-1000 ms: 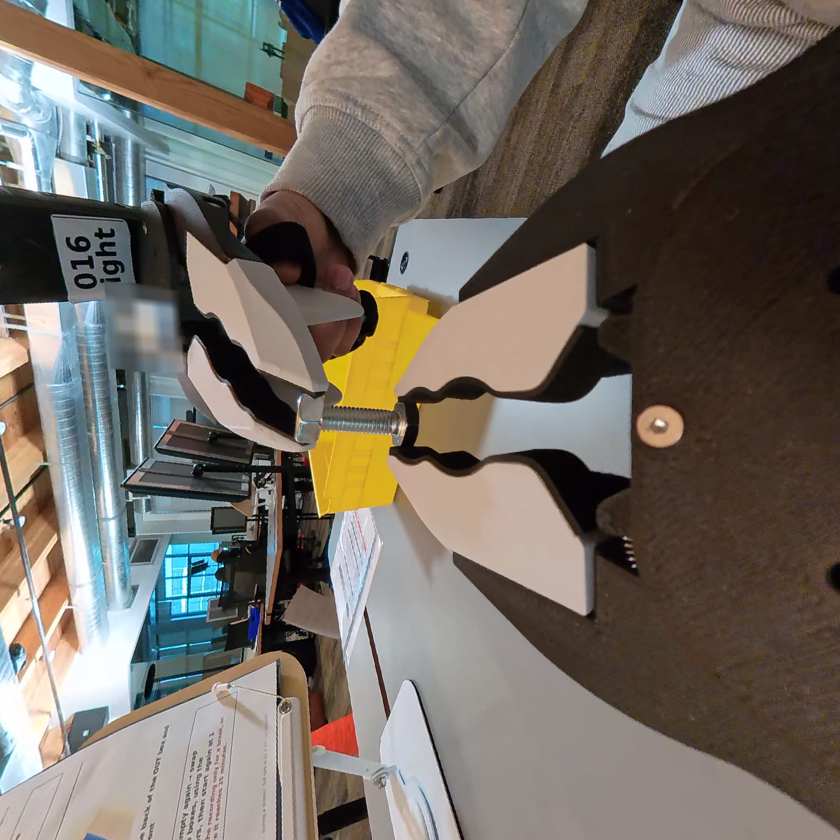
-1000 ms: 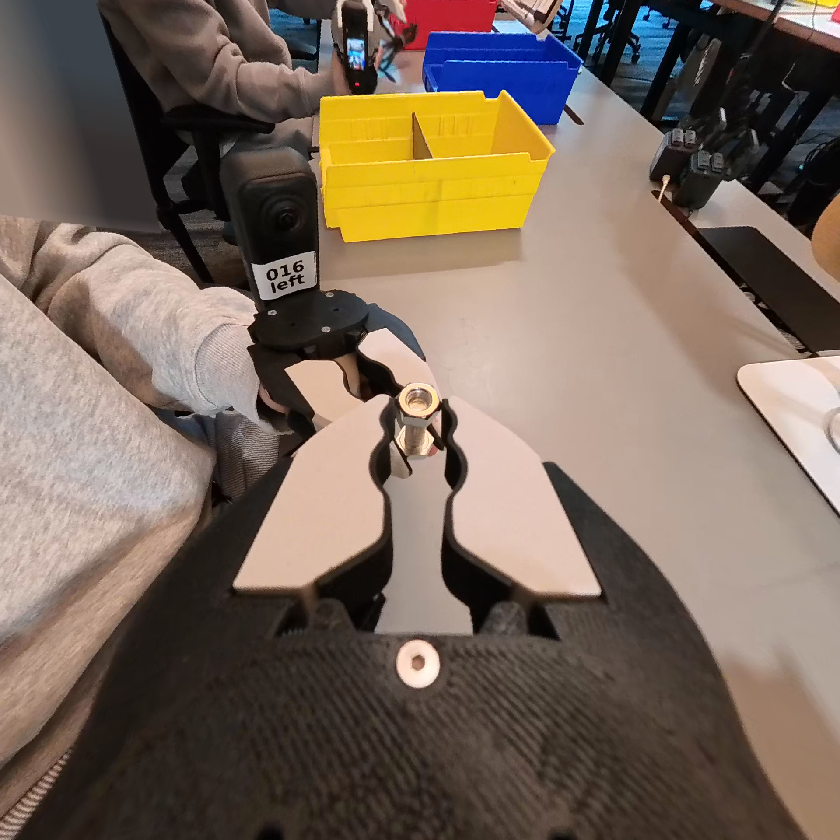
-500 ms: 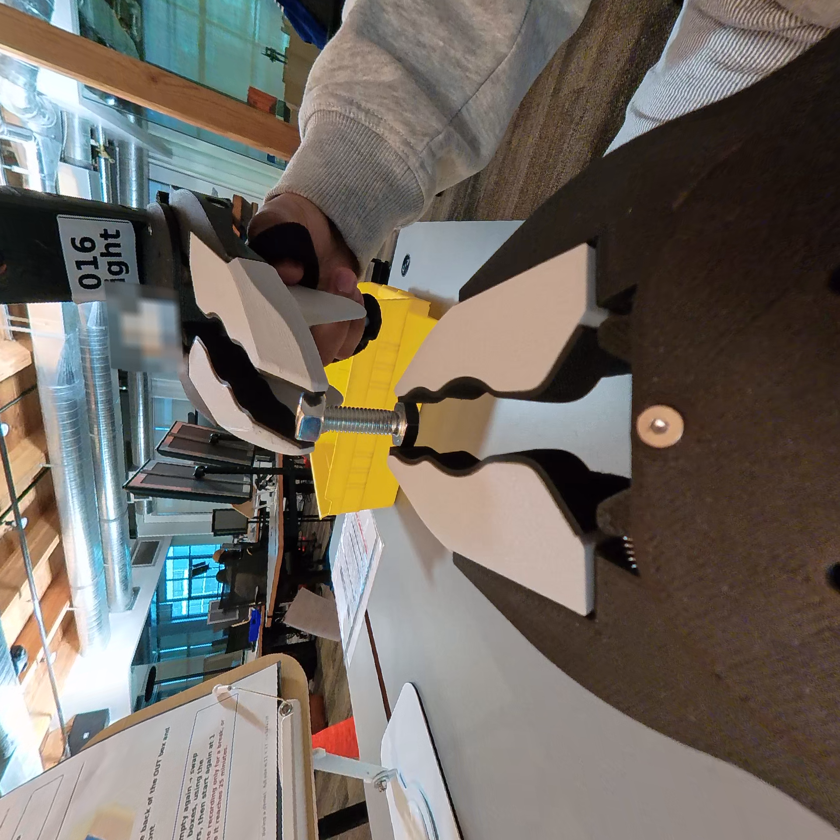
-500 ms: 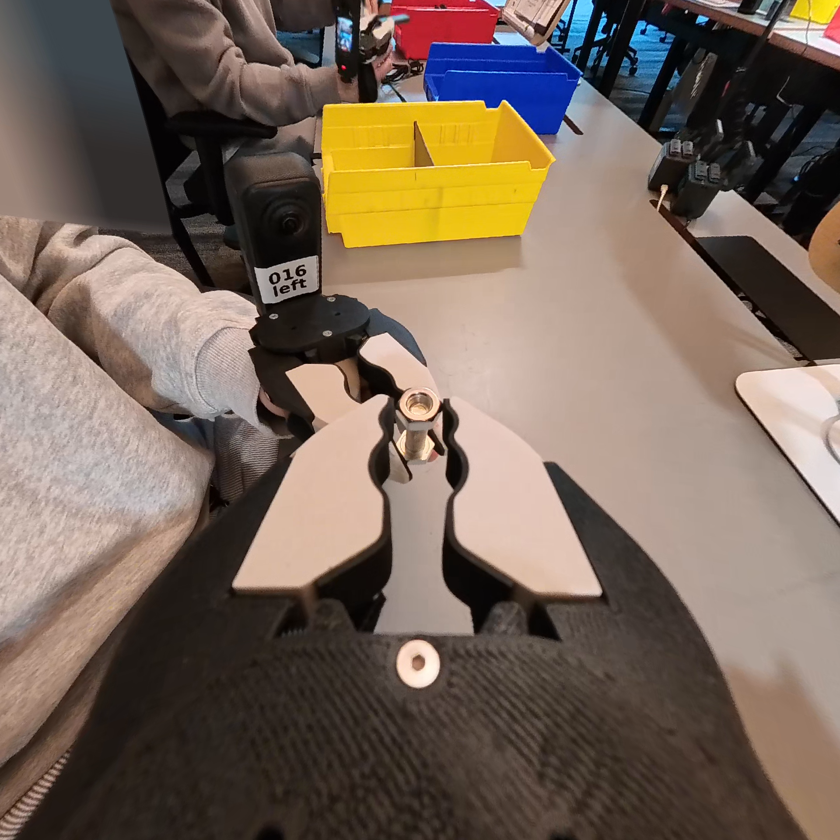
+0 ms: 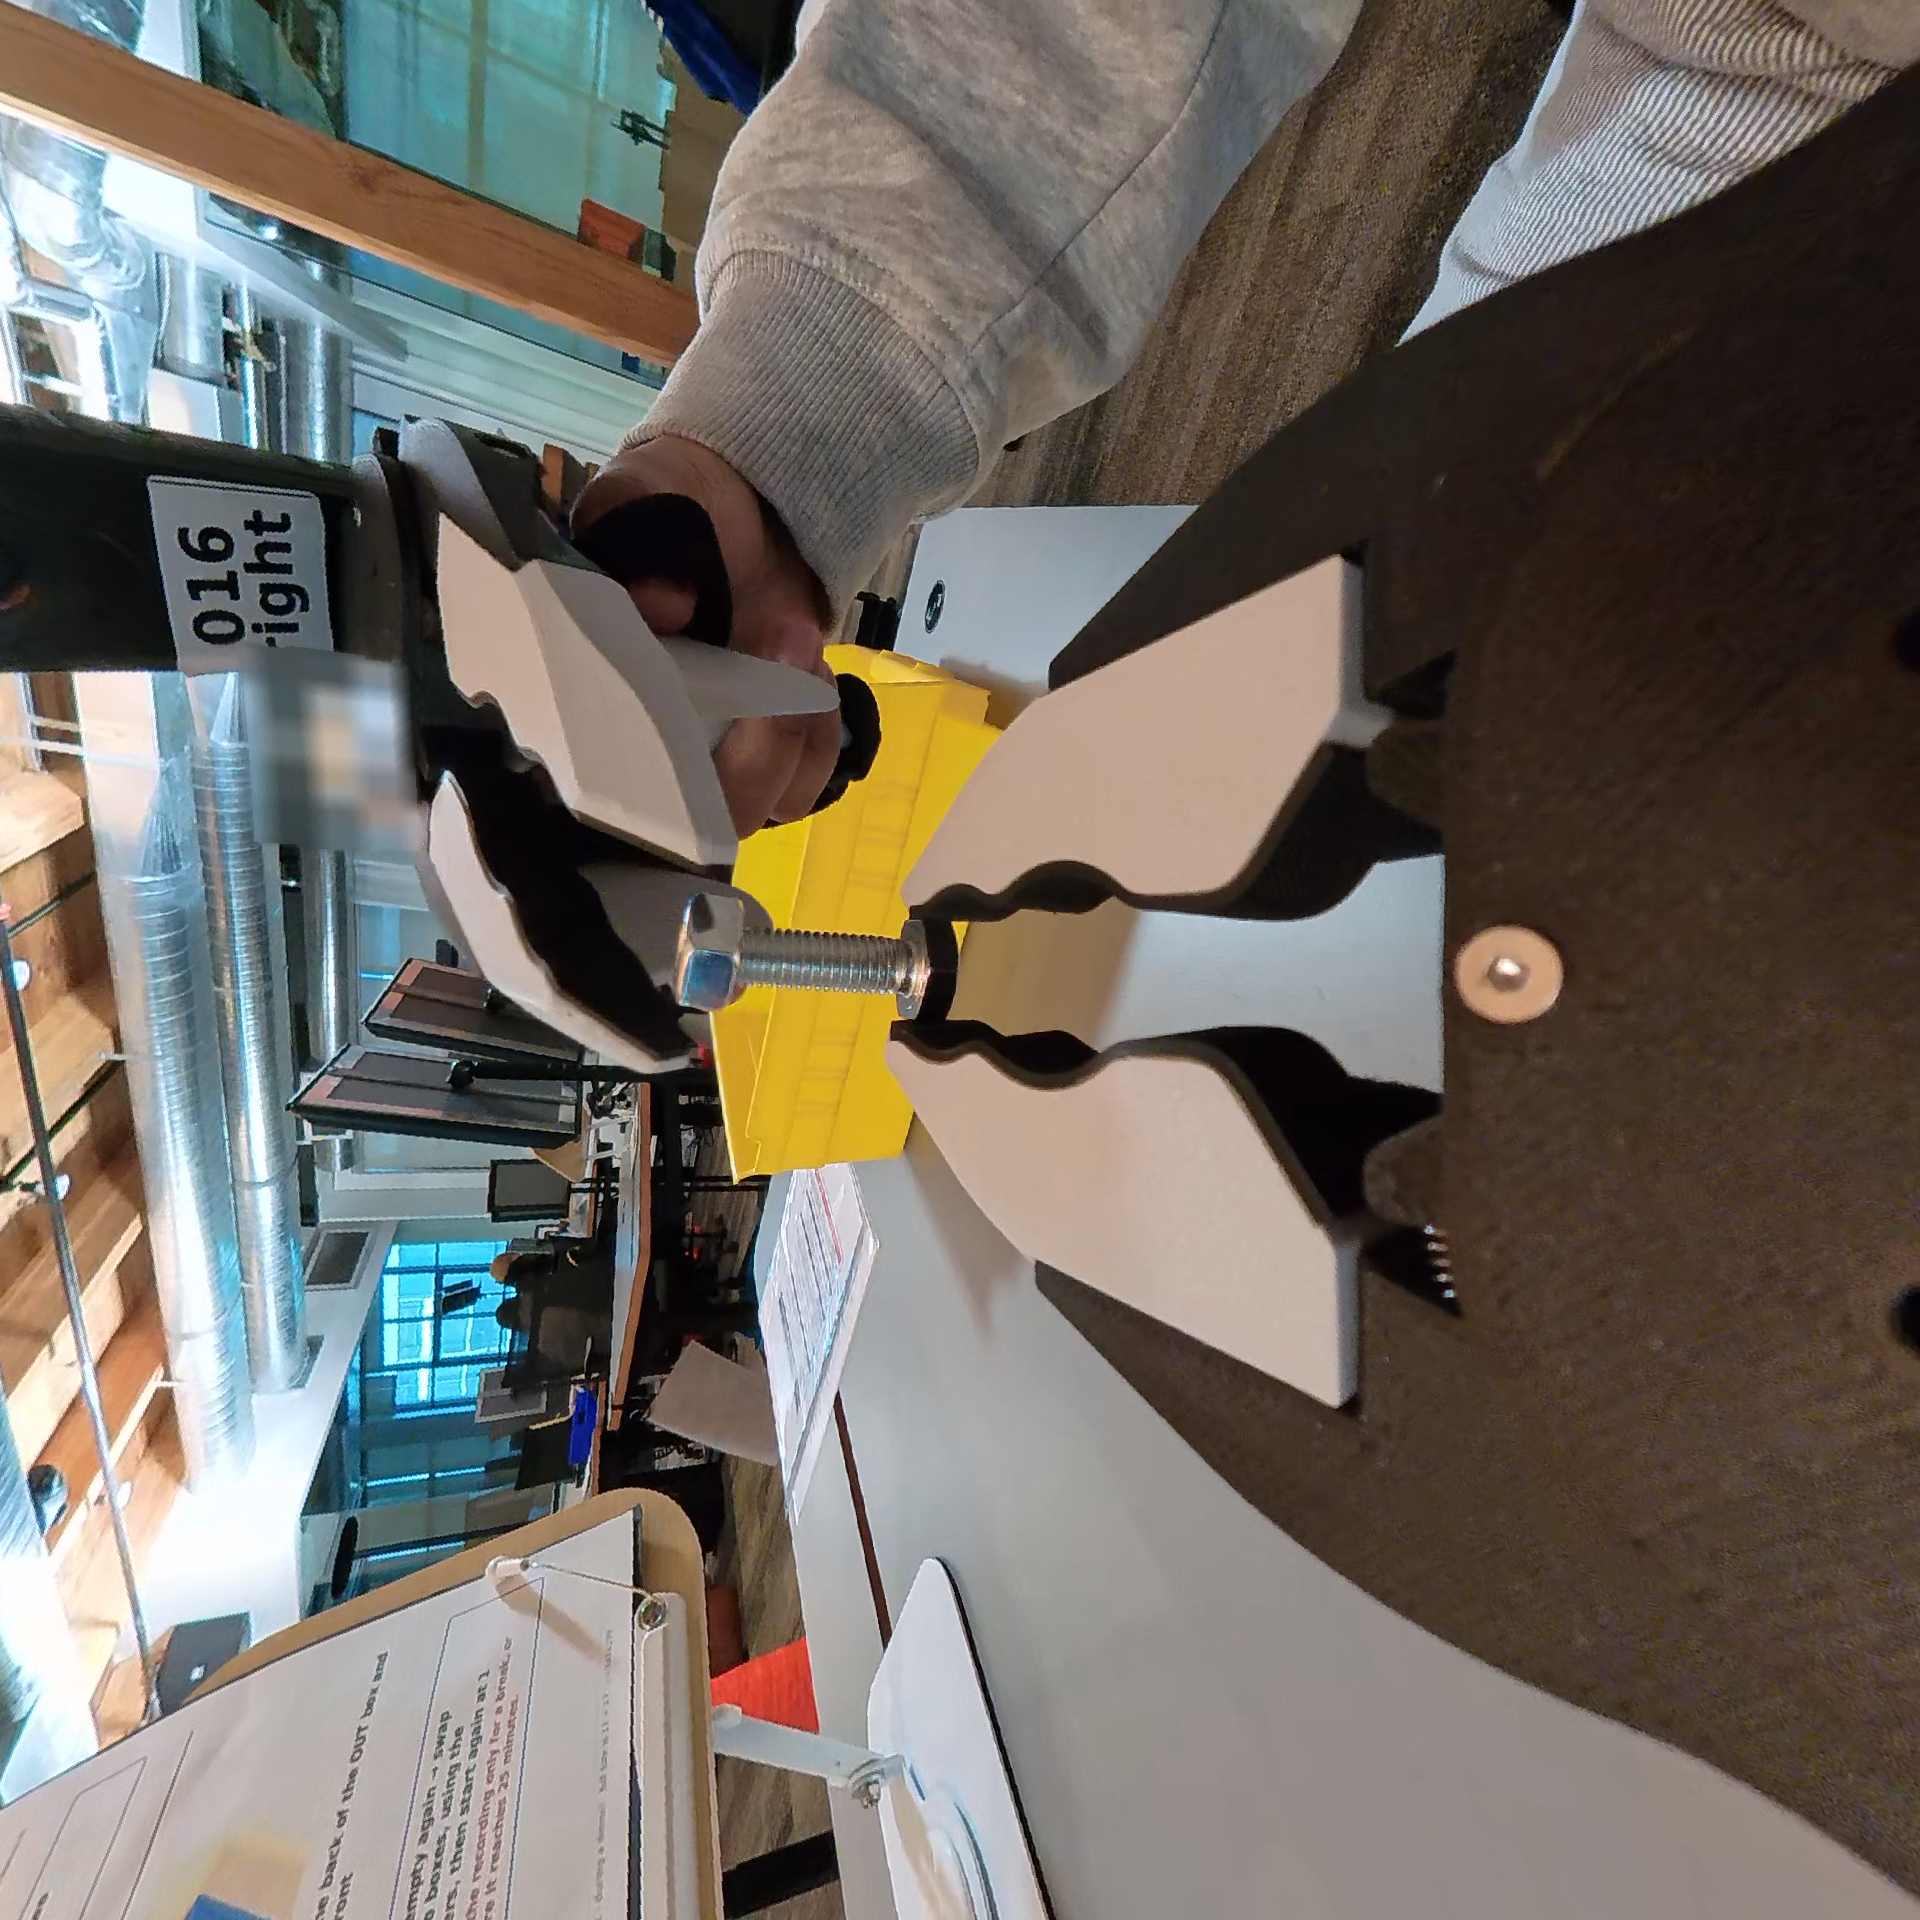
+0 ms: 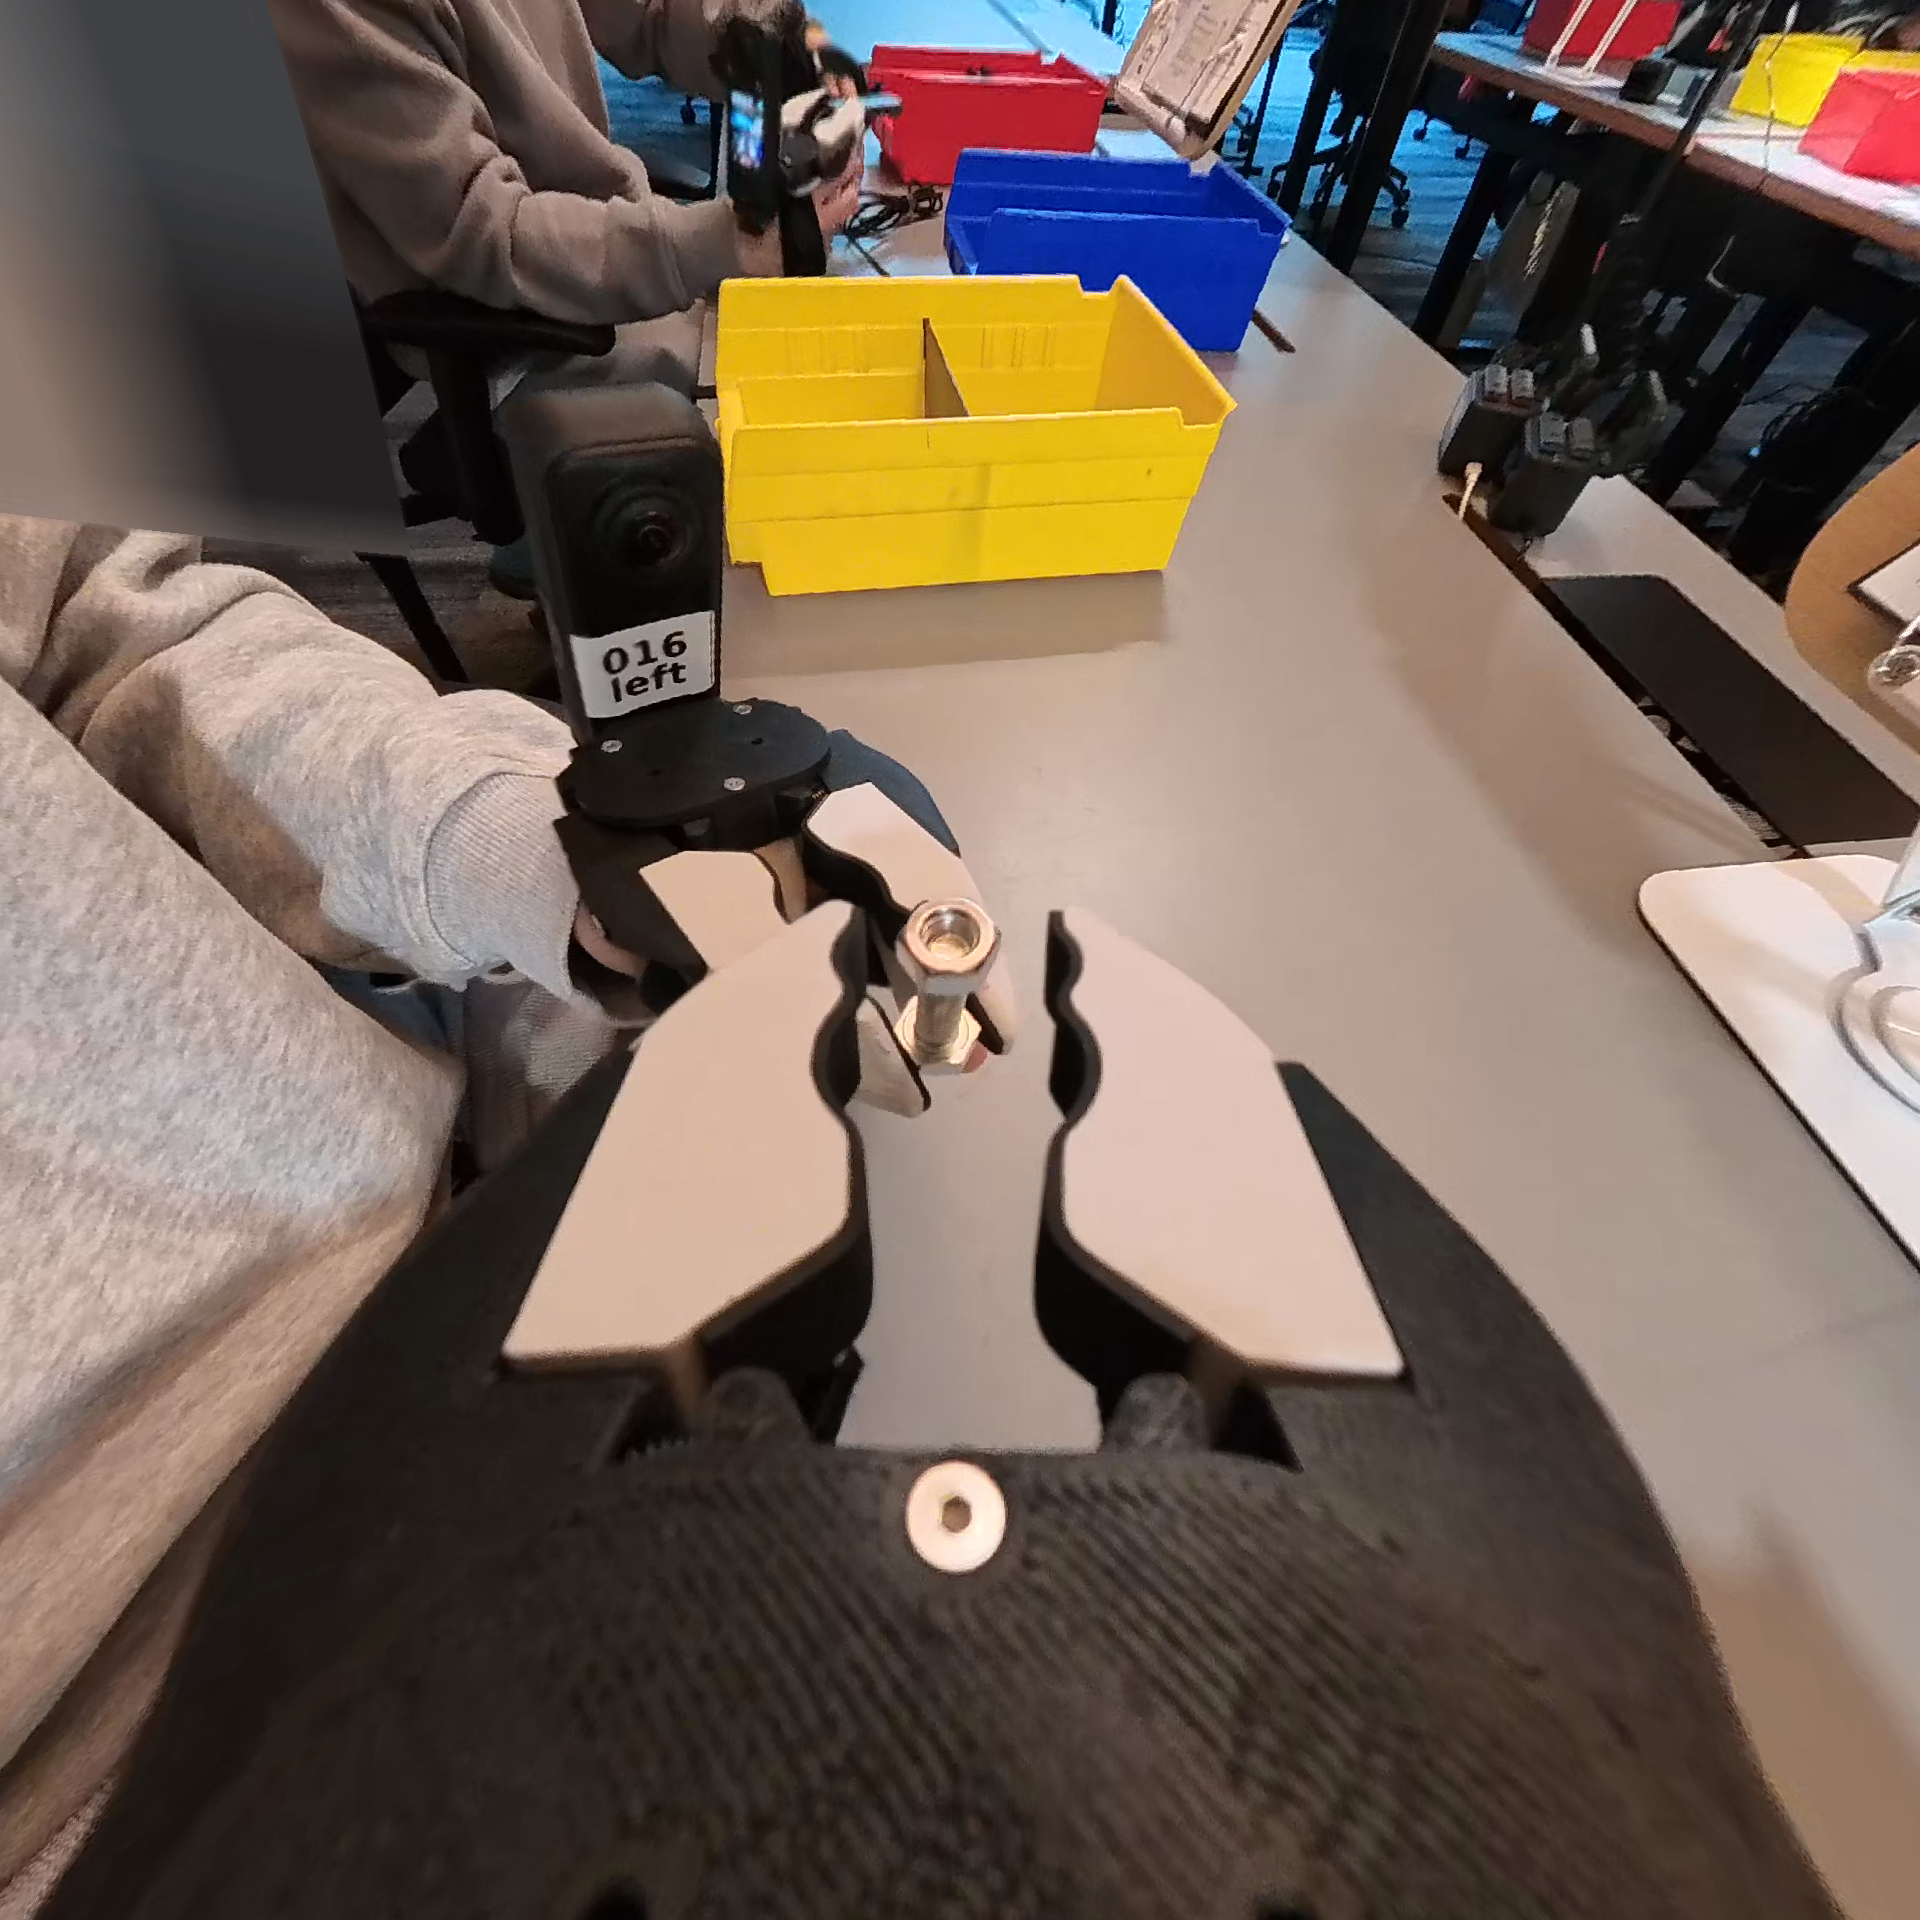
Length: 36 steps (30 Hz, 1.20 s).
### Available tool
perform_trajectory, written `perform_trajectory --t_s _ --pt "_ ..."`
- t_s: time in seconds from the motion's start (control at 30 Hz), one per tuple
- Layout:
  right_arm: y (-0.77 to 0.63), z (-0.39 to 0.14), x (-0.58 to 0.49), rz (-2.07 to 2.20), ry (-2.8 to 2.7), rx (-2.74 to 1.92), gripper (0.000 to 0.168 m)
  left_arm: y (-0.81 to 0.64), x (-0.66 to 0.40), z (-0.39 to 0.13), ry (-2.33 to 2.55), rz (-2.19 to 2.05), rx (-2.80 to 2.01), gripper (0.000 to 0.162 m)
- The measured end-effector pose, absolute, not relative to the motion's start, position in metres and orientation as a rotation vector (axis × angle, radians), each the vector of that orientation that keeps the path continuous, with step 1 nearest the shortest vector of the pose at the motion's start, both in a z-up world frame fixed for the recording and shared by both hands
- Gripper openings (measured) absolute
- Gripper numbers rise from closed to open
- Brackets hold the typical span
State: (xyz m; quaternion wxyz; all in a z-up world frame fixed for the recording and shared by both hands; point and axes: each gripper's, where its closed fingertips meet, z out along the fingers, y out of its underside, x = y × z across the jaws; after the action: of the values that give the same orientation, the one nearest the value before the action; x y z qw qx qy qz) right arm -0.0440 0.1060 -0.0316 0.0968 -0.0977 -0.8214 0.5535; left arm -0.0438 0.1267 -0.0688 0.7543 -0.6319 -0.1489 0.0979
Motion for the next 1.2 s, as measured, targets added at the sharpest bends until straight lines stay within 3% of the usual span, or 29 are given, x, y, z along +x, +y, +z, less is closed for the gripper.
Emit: perform_trajectory --t_s 0.17,0.27,0.37,0.53,0.7,1.2 --pt "0.109 -0.001 -0.048 1.790 -2.216 -0.332 0.035 0.125 -0.046 -0.069 -0.338 0.218 -1.375 0.018" --pt "0.108 0.037 -0.037 1.910 -1.803 -0.331 0.035 0.124 -0.048 -0.070 -0.347 0.227 -1.382 0.018" --pt "0.118 0.036 -0.023 1.882 -1.509 -0.426 0.030 0.124 -0.051 -0.072 -0.365 0.227 -1.384 0.018" --pt "0.130 -0.021 -0.035 1.717 -1.625 -0.608 0.033 0.123 -0.050 -0.070 -0.379 0.205 -1.368 0.018" --pt "0.127 -0.028 -0.036 1.915 -1.757 -0.646 0.038 0.131 -0.041 -0.071 -0.331 0.162 -1.378 0.018" --pt "0.132 -0.033 -0.011 2.019 -2.064 -0.421 0.026 0.142 -0.009 -0.068 -0.168 -0.016 -1.393 0.018"
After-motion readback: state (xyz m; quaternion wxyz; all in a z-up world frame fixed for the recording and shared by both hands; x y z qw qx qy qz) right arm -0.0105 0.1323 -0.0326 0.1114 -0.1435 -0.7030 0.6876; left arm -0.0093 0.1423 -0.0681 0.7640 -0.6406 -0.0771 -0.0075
